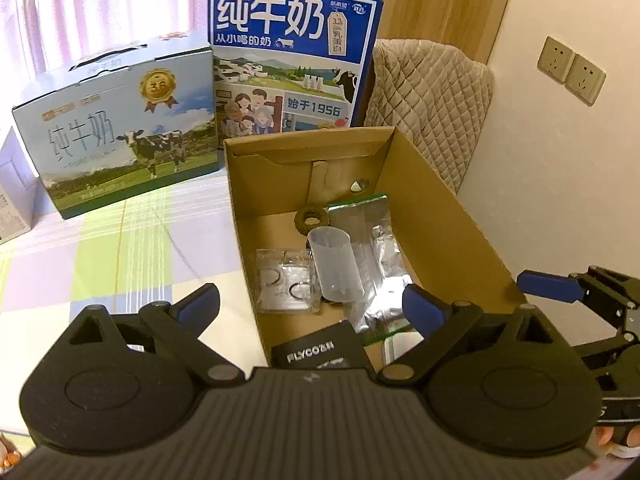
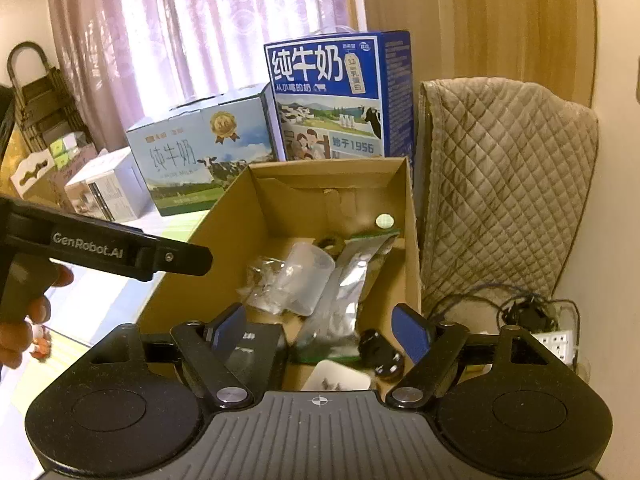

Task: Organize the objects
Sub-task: 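Open the left tool to release the clear cup into the box, then withdraw both tools from the box back over the table, then grasp the bag of cotton swabs with the right tool, then lower the left tool onto the red Doraemon figurine and grasp it, then carry the figurine and cotton swabs with both tools over the box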

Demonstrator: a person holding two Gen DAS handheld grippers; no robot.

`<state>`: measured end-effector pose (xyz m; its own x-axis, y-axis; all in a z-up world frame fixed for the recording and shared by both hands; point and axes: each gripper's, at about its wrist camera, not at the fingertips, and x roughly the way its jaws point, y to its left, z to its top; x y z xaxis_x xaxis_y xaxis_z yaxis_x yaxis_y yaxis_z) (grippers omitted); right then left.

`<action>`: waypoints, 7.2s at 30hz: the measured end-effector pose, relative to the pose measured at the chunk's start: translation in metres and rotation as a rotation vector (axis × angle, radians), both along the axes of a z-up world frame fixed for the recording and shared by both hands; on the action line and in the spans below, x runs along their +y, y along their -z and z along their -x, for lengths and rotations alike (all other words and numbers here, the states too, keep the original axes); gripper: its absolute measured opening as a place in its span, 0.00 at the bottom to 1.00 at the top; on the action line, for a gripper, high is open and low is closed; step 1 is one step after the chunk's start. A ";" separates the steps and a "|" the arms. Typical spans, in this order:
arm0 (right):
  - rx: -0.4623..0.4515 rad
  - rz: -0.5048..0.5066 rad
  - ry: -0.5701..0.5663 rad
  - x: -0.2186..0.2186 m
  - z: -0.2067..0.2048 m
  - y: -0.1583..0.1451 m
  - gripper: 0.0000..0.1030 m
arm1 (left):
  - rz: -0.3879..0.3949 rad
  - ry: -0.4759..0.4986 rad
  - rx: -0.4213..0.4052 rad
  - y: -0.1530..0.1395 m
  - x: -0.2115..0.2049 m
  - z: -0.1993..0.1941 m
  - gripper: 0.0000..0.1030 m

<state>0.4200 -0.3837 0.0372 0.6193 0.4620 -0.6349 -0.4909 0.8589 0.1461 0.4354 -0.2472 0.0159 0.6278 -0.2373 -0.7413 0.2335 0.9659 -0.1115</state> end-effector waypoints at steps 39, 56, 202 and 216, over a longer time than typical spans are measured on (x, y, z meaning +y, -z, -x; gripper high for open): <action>0.070 -0.030 -0.076 0.083 0.143 -0.004 0.76 | -0.012 -0.148 -0.054 -0.022 0.138 0.175 0.99; 0.126 0.001 -0.160 0.149 0.187 0.017 0.76 | -0.038 -0.236 0.050 -0.001 0.206 0.220 0.99; 0.262 0.089 -0.182 0.136 0.193 0.106 0.22 | -0.032 -0.079 0.275 0.107 0.180 0.210 0.39; 0.193 -0.013 -0.202 0.103 0.194 0.058 0.21 | -0.008 -0.052 0.202 0.068 0.145 0.208 0.39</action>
